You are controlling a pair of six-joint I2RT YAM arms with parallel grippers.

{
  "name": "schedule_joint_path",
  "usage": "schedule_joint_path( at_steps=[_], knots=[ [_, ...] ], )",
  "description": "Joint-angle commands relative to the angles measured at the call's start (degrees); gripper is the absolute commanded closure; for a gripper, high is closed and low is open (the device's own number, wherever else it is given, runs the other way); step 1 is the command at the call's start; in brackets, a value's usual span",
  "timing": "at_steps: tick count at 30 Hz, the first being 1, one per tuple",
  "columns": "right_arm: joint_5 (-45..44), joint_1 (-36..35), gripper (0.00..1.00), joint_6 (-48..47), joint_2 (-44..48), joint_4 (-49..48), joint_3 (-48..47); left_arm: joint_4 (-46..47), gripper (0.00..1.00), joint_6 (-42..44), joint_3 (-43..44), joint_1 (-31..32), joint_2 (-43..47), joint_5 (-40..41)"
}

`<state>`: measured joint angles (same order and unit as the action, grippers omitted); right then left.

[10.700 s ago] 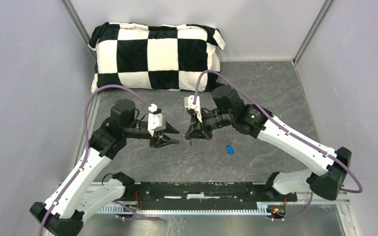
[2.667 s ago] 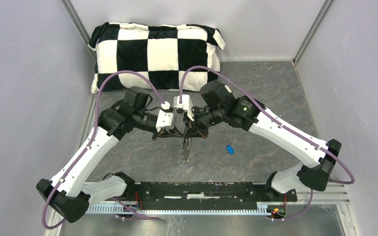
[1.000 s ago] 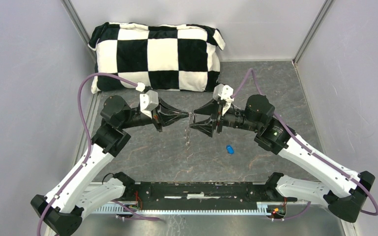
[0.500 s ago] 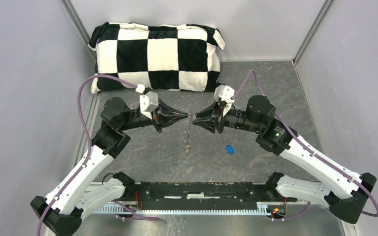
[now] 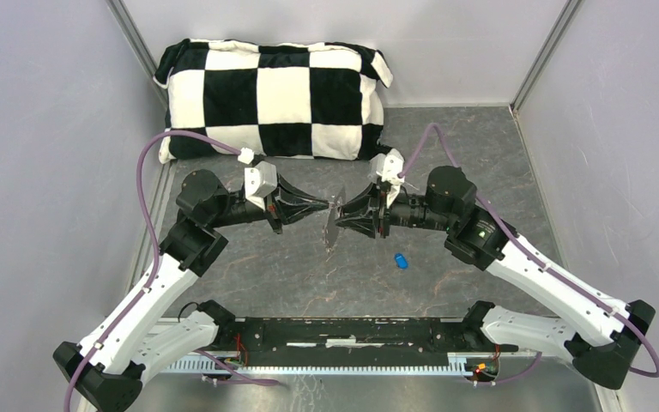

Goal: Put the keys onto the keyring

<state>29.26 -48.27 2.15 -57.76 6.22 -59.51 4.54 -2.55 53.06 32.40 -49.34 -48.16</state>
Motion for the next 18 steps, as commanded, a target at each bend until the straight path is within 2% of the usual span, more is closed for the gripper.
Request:
schedule_joint_path(
  at_steps=[1,8,18],
  knots=[
    [5.72,-0.09,0.91,0.49,-2.74,2.60,-2.81,0.78,0.98,2.11,1.38,0.12,0.43,-3.70],
    [7.37,0.07,0.91,0.69,-4.97,5.20,-5.00,-1.72,0.98,5.50,1.74,0.12,0.66,-7.51],
    [7.26,0.03,0.92,-1.25,-4.42,3.46,-8.04,-3.95,0.98,6.16,2.47,0.13,0.07,-10.26]
  ],
)
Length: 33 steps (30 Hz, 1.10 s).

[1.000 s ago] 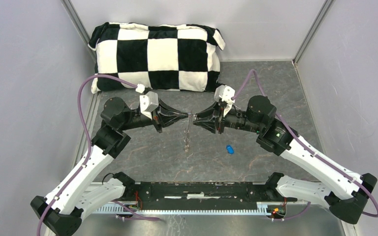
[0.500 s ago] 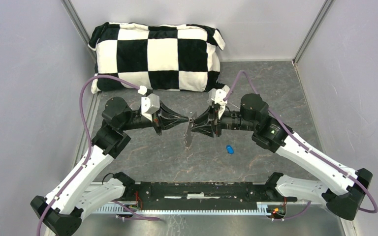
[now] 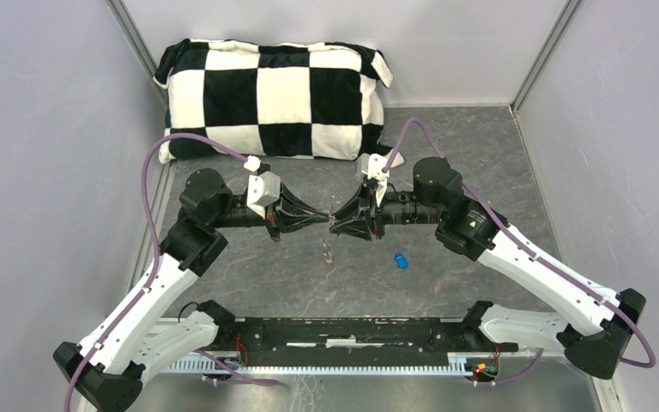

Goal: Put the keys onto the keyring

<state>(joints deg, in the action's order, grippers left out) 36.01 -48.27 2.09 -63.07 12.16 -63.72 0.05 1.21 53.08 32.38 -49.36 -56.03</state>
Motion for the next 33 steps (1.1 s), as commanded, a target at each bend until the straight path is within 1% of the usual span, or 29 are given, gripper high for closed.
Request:
schedule_joint_path(
  at_steps=[1,11,15,17,22,23,27,29,31,33],
  knots=[
    [0.55,-0.02,0.92,-1.15,1.07,-2.86,-3.95,0.42,0.98,2.42,2.46,0.14,0.05,-2.49],
    [0.59,0.00,0.89,-1.61,0.83,-1.25,-2.97,1.10,0.98,2.09,2.57,0.14,-0.12,-2.14],
    [0.40,0.76,0.88,-3.44,1.15,1.19,-2.87,0.75,0.98,2.12,2.47,0.14,0.33,-2.15],
    [0.48,1.23,0.86,-3.62,1.34,2.23,-2.38,1.02,0.98,1.88,2.49,0.14,0.55,-1.86],
    [3.46,1.36,0.83,-2.18,2.08,-0.45,0.77,3.14,0.98,-0.25,2.11,0.14,0.84,-0.32],
    [4.24,1.34,0.81,-2.18,2.31,-1.32,1.34,3.38,0.98,-0.43,2.11,0.14,0.75,-0.31],
    [6.26,1.34,0.64,-2.18,3.25,-3.22,1.58,3.57,0.98,-0.95,2.20,0.14,0.53,-0.22],
    [5.82,1.36,0.53,-2.90,3.15,-1.60,-0.44,3.55,0.98,-0.95,2.12,0.14,0.47,-0.09],
    [3.93,1.34,0.45,-5.22,2.80,1.73,-3.52,3.47,0.98,-0.88,1.99,0.14,0.45,-0.20],
    [1.32,1.42,0.34,-7.24,2.89,3.96,-6.19,3.18,0.98,-0.67,1.94,0.14,0.46,-0.30]
  ],
)
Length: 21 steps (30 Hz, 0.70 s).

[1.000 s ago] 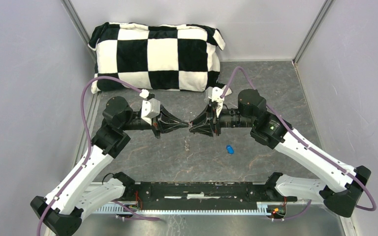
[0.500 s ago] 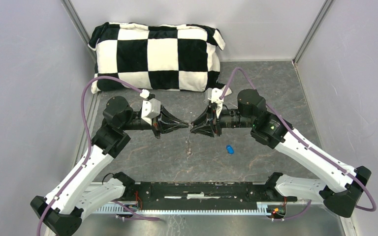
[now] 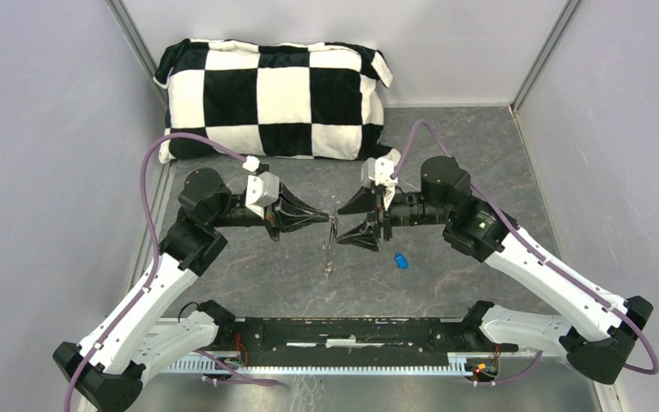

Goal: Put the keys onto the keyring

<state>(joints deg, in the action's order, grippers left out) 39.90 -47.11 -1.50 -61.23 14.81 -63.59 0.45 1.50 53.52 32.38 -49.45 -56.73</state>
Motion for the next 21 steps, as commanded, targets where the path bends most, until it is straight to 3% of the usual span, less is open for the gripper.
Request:
schedule_joint_path(
  at_steps=[1,4,9,10,18,21],
  knots=[
    [-3.30,0.29,0.31,-4.38,1.19,1.61,-7.27,2.54,0.98,-0.83,1.50,0.14,0.50,0.34],
    [-4.06,0.46,0.26,-4.66,1.47,0.23,-7.80,2.03,0.98,-0.47,1.66,0.16,0.51,-0.18],
    [-2.13,0.45,0.27,-3.41,-0.36,-2.44,-8.20,1.71,0.98,-0.36,1.77,0.14,0.49,-0.59],
    [-0.85,0.42,0.33,-3.07,-1.69,-2.68,-8.39,1.60,0.98,-0.24,1.92,0.14,0.60,-0.59],
    [1.82,0.56,0.55,-2.11,-3.60,-3.51,-8.05,1.31,0.98,0.00,2.03,0.14,0.73,-0.79],
    [1.94,0.54,0.71,-2.10,-4.05,-3.65,-8.05,1.19,0.98,0.15,2.03,0.14,0.81,-0.95]
  ],
)
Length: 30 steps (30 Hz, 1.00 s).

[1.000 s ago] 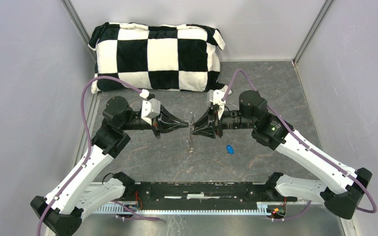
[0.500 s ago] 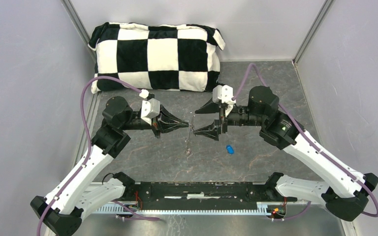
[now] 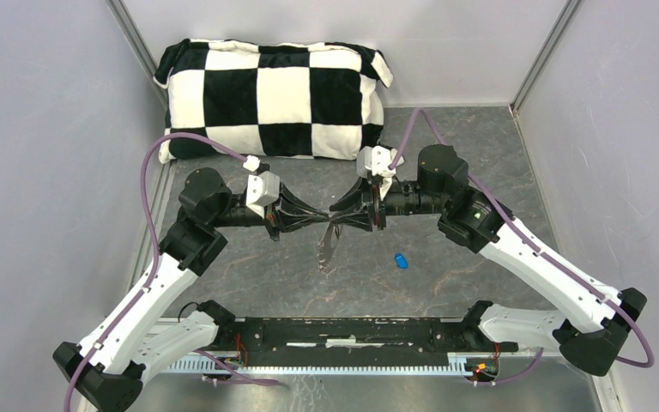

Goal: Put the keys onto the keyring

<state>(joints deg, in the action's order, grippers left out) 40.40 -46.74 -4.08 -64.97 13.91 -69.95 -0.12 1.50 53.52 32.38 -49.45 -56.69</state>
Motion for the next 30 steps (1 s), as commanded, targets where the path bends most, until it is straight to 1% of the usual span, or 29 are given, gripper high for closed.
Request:
schedule_joint_path(
  at_steps=[1,3,4,7,8,10,11,13,16,24,30],
  knots=[
    [1.47,0.21,0.80,0.47,-0.41,-2.65,-1.85,1.48,0.98,0.40,2.02,0.14,0.80,-1.07],
    [1.24,0.24,0.98,0.08,-0.53,-1.69,-2.20,0.55,0.98,1.51,2.12,0.14,0.92,-1.27],
    [0.64,0.25,1.00,-0.23,-0.45,-0.96,-2.35,-0.74,0.98,2.52,2.16,0.14,0.90,-1.33],
    [-0.93,0.27,1.00,-1.75,-0.45,2.82,-2.99,-5.43,0.98,7.20,2.40,0.16,1.07,-1.44],
    [-1.42,0.25,1.00,-1.96,-0.58,4.19,-3.36,-7.72,0.94,9.71,2.76,0.14,0.92,-1.82],
    [-1.49,0.25,1.00,-3.12,-1.60,7.45,-4.80,-15.71,0.73,16.91,4.38,0.14,0.00,-2.78],
    [-1.35,0.25,1.00,-3.66,-2.43,9.05,-5.86,-19.48,0.67,20.80,5.47,0.14,-0.75,-2.84],
    [-0.65,0.19,1.00,-4.80,-3.94,12.54,-7.67,-25.36,0.62,26.94,7.70,0.14,-2.74,-2.63],
    [-0.52,-0.06,1.00,-5.99,-5.46,15.47,-9.63,-29.72,0.62,30.76,9.88,0.14,-4.74,-3.05],
    [-1.53,-1.09,1.00,-7.52,-7.77,19.20,-12.51,-30.35,0.70,31.42,11.60,0.22,-7.33,-2.87],
    [-2.86,-2.50,1.00,-8.48,-9.56,21.01,-14.44,-30.40,0.70,31.11,11.98,0.23,-8.37,-4.04]
  ],
)
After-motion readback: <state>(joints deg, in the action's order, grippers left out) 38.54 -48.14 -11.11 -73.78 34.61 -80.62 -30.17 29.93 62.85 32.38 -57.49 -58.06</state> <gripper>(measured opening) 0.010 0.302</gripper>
